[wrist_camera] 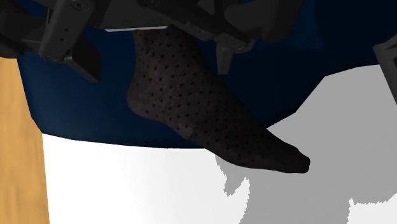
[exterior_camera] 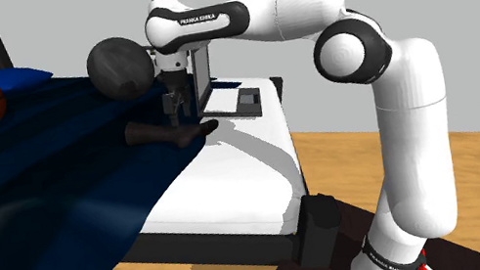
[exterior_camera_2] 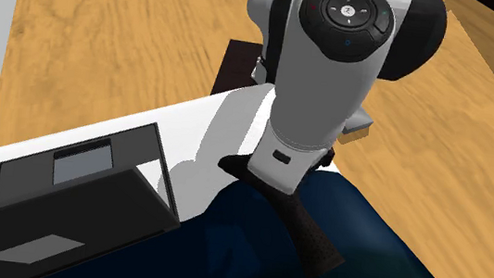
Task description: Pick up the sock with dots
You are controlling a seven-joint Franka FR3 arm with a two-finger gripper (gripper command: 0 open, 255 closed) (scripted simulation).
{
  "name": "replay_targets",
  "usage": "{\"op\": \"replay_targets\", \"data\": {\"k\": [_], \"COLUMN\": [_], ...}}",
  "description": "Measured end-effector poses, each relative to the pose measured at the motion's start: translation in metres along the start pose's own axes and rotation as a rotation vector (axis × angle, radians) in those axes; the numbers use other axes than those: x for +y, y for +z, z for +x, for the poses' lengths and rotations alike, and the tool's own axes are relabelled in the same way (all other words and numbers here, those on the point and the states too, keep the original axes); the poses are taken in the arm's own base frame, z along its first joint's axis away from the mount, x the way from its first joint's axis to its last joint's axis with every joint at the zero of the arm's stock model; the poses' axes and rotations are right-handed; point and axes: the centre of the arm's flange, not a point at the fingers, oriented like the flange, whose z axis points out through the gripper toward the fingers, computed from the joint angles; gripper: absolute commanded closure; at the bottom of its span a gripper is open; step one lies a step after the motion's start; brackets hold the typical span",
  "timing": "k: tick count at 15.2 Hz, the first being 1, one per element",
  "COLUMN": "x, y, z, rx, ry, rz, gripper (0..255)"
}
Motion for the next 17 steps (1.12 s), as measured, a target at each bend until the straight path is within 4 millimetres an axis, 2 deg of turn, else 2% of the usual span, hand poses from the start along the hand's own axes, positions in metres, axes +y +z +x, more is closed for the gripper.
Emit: {"op": "replay_targets", "data": {"k": [2,3,10,11,17], "x": [0.004,0.003,0.004,0.004,0.004], "y": [0.008,0.013,0.048,0.051,0.05], "z": [0.026,0.032,0.039,0.039,0.039], "rx": [-0.009,-0.012,-0.014,-0.014,-0.01], "ry": [-0.029,-0.036,-0.044,-0.044,-0.044], "rz": [0.014,0.018,0.021,0.021,0.02], "gripper": [0,0,0,255,255]}}
